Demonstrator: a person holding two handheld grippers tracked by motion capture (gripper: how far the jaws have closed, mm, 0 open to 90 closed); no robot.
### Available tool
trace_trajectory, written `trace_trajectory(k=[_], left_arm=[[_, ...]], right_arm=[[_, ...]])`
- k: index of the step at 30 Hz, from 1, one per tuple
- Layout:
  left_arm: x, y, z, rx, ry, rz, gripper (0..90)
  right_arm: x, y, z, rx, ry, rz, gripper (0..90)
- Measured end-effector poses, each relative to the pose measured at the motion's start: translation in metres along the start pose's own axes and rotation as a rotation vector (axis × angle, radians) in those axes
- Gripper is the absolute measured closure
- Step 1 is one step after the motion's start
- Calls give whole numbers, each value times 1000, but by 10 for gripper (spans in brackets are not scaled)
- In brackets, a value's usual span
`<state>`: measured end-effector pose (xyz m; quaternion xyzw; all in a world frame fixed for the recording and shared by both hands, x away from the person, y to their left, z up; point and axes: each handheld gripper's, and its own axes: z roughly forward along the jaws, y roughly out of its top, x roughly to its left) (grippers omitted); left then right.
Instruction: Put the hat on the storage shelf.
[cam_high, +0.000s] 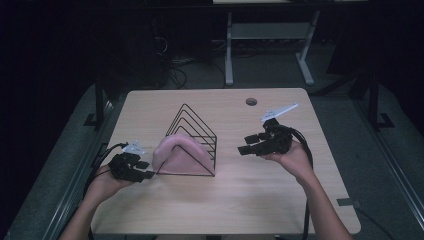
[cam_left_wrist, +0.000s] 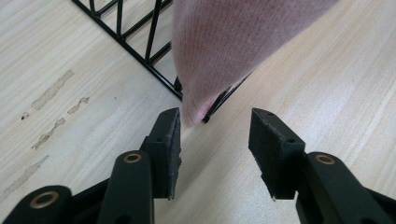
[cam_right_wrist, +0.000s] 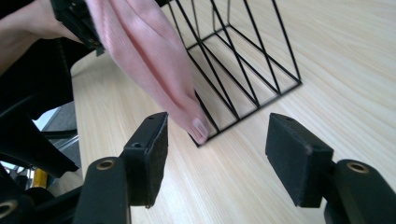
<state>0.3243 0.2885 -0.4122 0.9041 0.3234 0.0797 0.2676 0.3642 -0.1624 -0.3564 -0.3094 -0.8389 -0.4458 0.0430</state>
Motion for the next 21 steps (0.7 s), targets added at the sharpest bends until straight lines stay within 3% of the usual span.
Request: trace_trajectory(k=[21], left_arm=[[-7,-6,-2,-28,13,-31,398]], right_arm=[[-18,-61,-28,1,-84,99,346]])
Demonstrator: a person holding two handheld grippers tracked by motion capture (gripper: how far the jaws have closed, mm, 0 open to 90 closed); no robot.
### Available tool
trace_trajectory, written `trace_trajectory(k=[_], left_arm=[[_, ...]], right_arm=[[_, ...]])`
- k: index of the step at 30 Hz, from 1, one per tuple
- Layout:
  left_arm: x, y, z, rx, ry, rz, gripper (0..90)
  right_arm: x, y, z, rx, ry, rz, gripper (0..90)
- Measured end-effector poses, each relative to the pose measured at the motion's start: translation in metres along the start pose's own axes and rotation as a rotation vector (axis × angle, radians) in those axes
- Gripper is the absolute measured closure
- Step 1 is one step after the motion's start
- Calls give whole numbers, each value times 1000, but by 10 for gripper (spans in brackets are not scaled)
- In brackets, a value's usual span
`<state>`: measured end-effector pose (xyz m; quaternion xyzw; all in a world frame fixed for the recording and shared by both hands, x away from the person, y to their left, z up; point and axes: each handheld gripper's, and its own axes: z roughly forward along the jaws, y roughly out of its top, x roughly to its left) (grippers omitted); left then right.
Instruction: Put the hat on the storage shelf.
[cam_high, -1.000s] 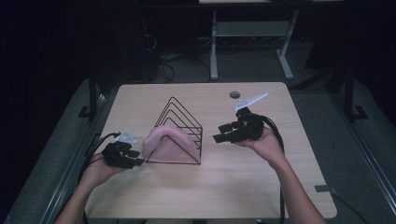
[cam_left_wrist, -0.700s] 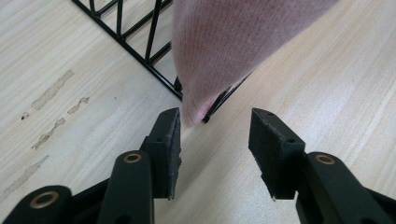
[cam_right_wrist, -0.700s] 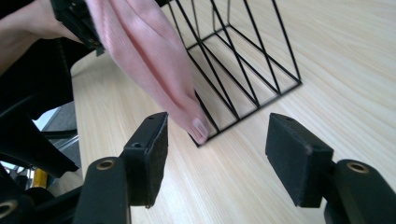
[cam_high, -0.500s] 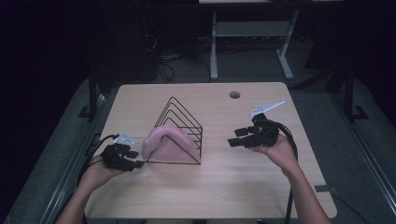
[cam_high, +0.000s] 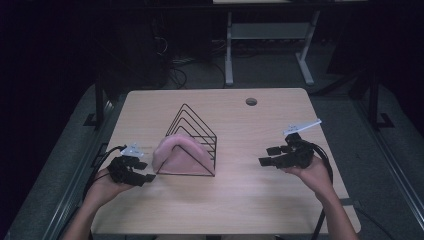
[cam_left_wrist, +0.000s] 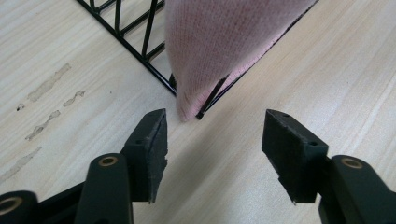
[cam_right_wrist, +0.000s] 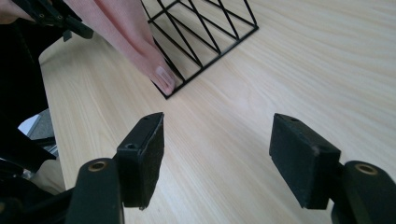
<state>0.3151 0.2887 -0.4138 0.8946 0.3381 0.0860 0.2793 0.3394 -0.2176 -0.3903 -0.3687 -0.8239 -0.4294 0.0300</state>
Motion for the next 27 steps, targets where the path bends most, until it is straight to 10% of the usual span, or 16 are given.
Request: trace_trajectory(k=[27], left_arm=[[-13,-22,2,-97,32,-69,347]], right_arm=[[-4,-95,-18,-10,-106,73,322]])
